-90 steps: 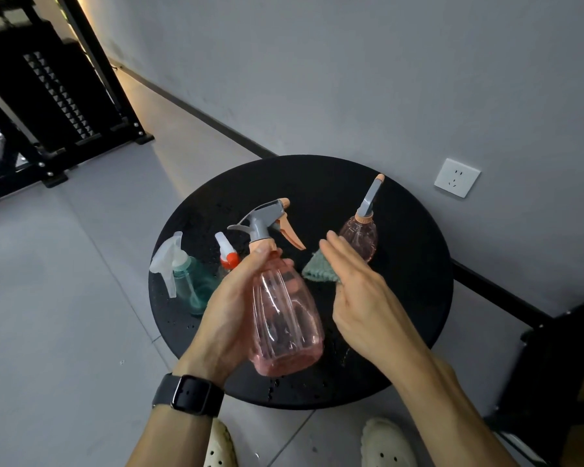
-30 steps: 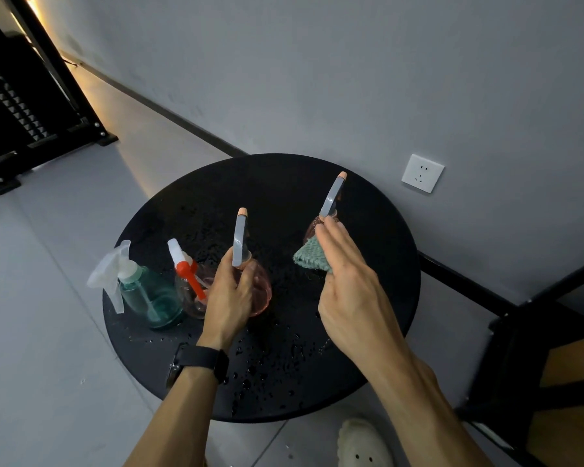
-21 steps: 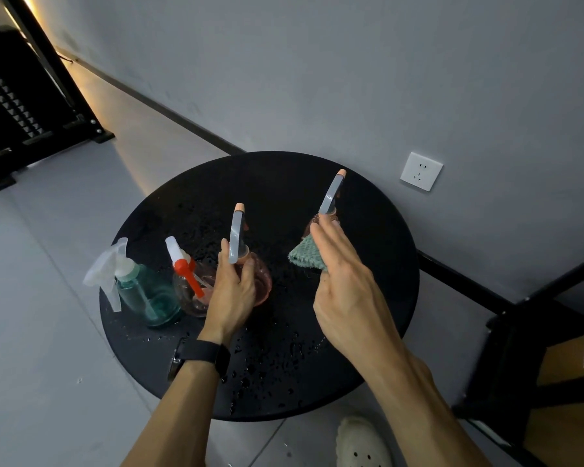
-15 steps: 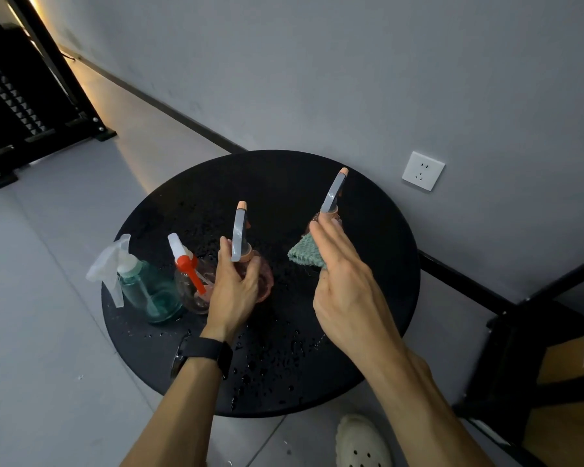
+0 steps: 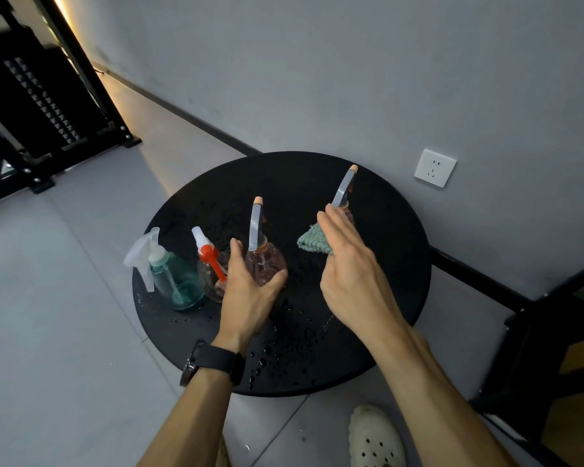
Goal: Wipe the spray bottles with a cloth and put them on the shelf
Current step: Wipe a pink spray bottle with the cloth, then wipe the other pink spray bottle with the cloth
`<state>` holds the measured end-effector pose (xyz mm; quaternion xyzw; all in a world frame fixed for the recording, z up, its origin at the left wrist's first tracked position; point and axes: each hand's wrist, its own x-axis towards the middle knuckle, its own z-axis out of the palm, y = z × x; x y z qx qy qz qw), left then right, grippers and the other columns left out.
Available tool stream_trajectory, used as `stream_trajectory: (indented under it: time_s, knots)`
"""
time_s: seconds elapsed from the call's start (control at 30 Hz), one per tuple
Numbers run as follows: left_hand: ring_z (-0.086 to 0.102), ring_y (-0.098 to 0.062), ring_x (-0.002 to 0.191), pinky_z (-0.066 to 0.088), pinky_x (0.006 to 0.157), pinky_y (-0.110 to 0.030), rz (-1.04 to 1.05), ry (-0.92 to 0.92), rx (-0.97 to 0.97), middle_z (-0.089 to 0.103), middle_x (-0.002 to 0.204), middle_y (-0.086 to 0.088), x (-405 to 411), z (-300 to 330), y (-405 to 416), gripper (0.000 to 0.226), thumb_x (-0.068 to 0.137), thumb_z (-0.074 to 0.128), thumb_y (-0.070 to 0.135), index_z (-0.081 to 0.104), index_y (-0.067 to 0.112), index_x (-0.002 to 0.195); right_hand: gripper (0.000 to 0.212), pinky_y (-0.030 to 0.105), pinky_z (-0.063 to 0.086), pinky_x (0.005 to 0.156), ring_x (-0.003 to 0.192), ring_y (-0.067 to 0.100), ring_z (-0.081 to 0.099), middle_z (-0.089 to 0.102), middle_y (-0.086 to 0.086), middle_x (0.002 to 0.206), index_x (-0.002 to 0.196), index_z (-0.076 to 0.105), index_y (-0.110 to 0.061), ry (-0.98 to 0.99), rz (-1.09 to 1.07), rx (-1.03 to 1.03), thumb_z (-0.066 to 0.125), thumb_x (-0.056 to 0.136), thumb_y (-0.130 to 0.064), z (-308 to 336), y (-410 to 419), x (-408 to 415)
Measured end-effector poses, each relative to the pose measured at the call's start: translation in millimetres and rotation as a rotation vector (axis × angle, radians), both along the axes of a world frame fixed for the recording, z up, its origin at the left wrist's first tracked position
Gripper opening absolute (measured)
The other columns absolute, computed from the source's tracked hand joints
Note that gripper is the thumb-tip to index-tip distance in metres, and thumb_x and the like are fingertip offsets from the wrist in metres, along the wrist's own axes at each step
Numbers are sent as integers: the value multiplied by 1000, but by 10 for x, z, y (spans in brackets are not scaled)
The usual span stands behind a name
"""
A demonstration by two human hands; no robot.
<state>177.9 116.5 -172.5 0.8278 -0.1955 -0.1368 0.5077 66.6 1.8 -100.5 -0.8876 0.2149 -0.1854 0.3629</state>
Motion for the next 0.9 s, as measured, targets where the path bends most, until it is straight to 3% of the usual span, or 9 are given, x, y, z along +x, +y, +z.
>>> stream_trajectory:
  time_s: [0.07,0.1,0.17,0.33,0.5,0.63,0.73,0.8,0.9]
  knots:
    - [48,5,127,32,107,-13,-6,-11,-2,34,153,21,-82,69,25,101,87,75,30,5,21,158,64,6,0,111,147,4,5,15,-4,161,152,24,-12,9,-4,-1,32,94,12,8,-15,-19]
    - [51,4,125,36,108,-17,-6,-20,-7,38,151,18,-110,87,36,98,86,75,31,8,22,157,64,11,3,114,147,5,6,16,-3,161,152,24,-11,12,-8,2,32,94,12,8,-27,-32]
    - [45,-8,136,36,115,-31,-13,-60,-20,33,158,8,-177,156,47,97,85,75,34,11,23,157,63,18,8,118,147,5,8,17,-2,161,152,25,-11,2,-26,8,32,93,12,12,-52,-62]
    - [35,-12,143,35,117,-37,-46,-190,-20,28,160,4,-364,317,-21,88,87,73,34,17,27,155,64,25,14,120,147,6,8,18,-3,161,152,25,-13,-19,-96,61,32,94,12,21,-114,-151]
    - [25,-13,147,25,121,-32,-167,-245,47,25,162,1,-490,332,-302,81,93,67,29,17,25,156,63,19,12,117,148,7,8,18,-3,161,152,25,-12,-13,-189,89,34,94,12,58,-266,-277]
    - [12,-8,151,9,113,-12,-255,-232,123,16,165,1,-388,264,-667,74,97,62,21,18,17,157,61,15,11,112,148,8,8,17,-4,161,152,24,-12,10,-251,92,36,96,9,57,-374,-369]
    - [18,-14,150,14,116,-20,-234,-148,129,18,164,-3,-233,221,-979,75,96,64,24,21,12,156,62,20,14,117,148,8,10,17,-4,161,152,25,-13,-7,-267,106,34,96,10,55,-420,-394]
    - [28,-17,146,23,117,-25,-197,-91,131,26,161,-4,-129,190,-1179,73,95,65,26,26,10,154,62,13,12,112,148,7,10,17,-5,161,152,25,-14,-8,-273,107,34,95,10,54,-457,-392]
    - [53,-13,116,41,101,-25,-151,-8,93,48,132,7,38,117,-1411,53,91,69,29,48,14,136,63,4,6,103,147,4,8,16,-7,161,152,24,-15,-4,-288,134,33,96,11,44,-494,-366]
